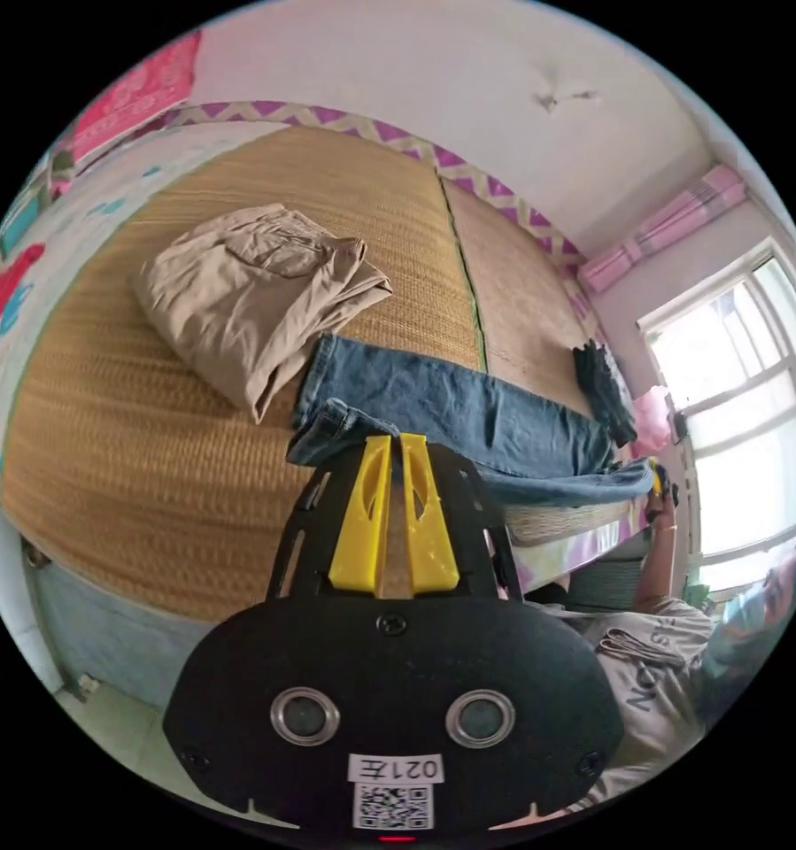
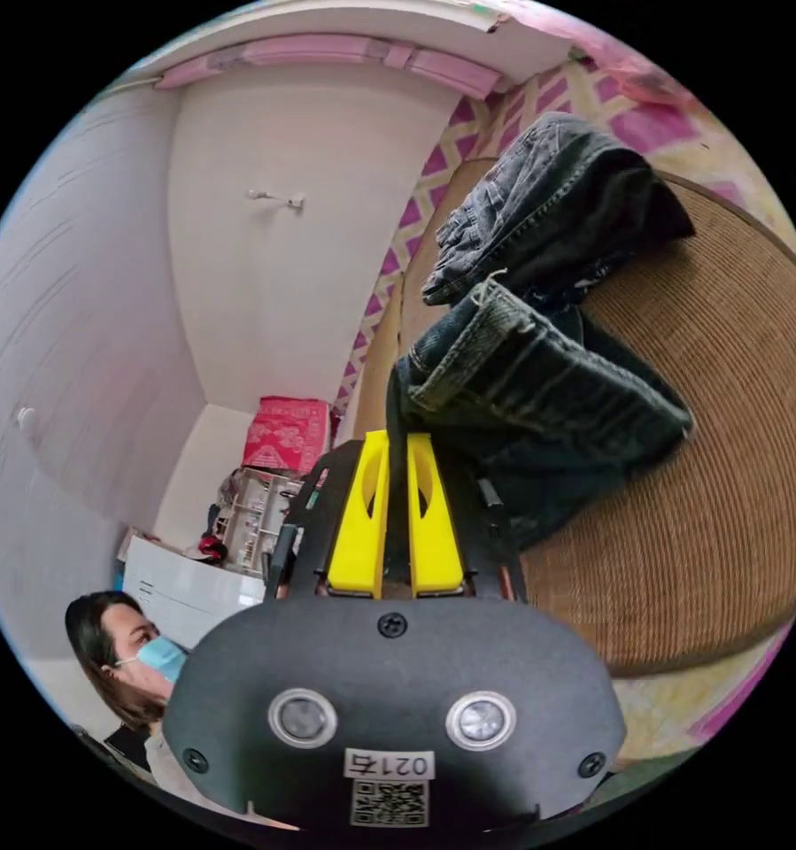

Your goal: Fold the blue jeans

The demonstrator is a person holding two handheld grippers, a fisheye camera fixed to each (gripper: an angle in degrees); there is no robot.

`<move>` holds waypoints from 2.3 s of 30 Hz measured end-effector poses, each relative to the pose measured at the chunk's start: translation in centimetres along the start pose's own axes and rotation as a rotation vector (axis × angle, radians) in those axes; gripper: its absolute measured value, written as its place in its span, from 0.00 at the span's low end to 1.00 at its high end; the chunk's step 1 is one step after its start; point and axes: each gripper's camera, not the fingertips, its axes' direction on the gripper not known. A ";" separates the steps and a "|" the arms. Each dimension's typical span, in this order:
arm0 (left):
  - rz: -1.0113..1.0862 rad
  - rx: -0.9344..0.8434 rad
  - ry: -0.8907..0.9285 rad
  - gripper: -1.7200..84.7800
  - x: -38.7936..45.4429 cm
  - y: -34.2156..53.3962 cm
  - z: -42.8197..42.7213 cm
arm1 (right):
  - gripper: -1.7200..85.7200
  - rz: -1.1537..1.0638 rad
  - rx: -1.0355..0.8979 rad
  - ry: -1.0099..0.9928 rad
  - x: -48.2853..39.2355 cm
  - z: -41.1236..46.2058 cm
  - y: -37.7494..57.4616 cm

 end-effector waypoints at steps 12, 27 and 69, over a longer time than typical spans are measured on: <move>-0.021 -0.090 0.067 0.05 -4.5 -13.6 12.4 | 0.08 0.012 0.030 -0.091 3.3 2.4 -3.7; 0.313 0.023 -0.172 0.08 0.4 -3.0 12.6 | 0.05 -1.053 -0.418 0.282 -19.6 16.1 12.5; -0.524 0.332 0.260 0.13 -25.6 22.9 12.4 | 0.01 -1.232 -0.473 0.476 -24.9 17.4 29.7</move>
